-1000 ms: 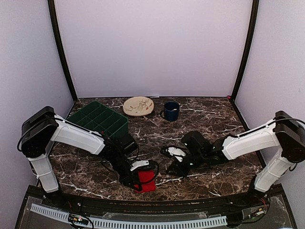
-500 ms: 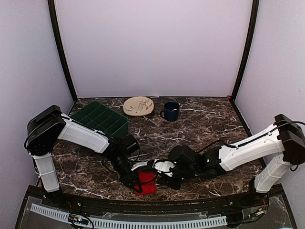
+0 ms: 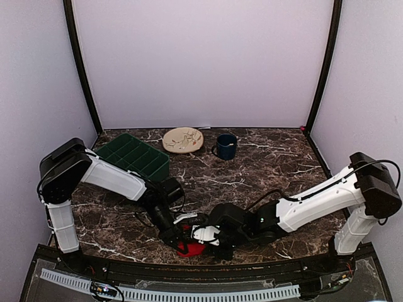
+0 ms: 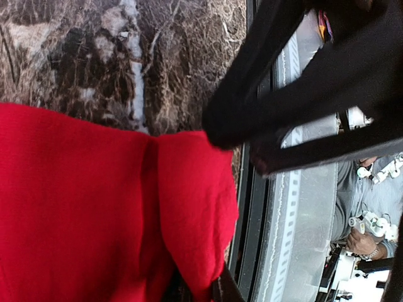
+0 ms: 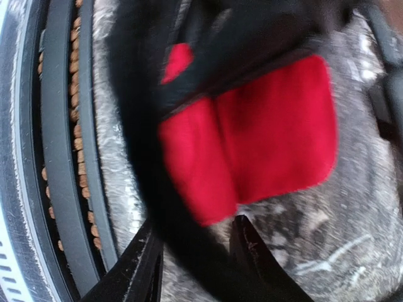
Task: Roll the socks
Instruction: Roll the sock at the center of the board.
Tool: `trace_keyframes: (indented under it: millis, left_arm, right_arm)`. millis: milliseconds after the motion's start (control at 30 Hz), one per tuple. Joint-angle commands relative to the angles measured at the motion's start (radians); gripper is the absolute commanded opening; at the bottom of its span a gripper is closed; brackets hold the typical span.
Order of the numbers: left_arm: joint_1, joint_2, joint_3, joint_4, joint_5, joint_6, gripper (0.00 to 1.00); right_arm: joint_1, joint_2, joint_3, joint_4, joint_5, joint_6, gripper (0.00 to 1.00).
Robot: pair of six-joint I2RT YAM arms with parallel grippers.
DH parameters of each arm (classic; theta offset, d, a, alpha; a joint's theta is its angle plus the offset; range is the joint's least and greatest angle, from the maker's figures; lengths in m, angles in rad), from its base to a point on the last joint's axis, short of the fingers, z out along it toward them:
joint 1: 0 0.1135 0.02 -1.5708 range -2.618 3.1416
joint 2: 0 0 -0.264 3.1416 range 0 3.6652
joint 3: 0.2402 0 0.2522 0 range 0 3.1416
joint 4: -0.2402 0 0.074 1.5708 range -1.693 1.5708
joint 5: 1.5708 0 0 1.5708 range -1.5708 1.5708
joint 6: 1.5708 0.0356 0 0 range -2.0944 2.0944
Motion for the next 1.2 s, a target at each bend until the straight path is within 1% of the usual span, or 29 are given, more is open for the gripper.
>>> trace_keyframes:
  millis: [0, 667, 933, 1167]
  left_arm:
    - [0.007, 0.020, 0.023, -0.047, 0.015, 0.035, 0.09]
    - [0.008, 0.038, 0.039, -0.073, 0.046, 0.056, 0.09]
    - [0.008, 0.052, 0.043, -0.088, 0.072, 0.071, 0.09]
    - [0.008, 0.059, 0.052, -0.096, 0.085, 0.079, 0.09]
  right_arm:
    - [0.021, 0.027, 0.041, -0.012, -0.023, -0.038, 0.35]
    - [0.023, 0.095, 0.093, -0.005, -0.026, -0.096, 0.34]
    - [0.023, 0.115, 0.104, -0.001, -0.014, -0.106, 0.29]
    - [0.023, 0.133, 0.108, 0.002, -0.006, -0.111, 0.31]
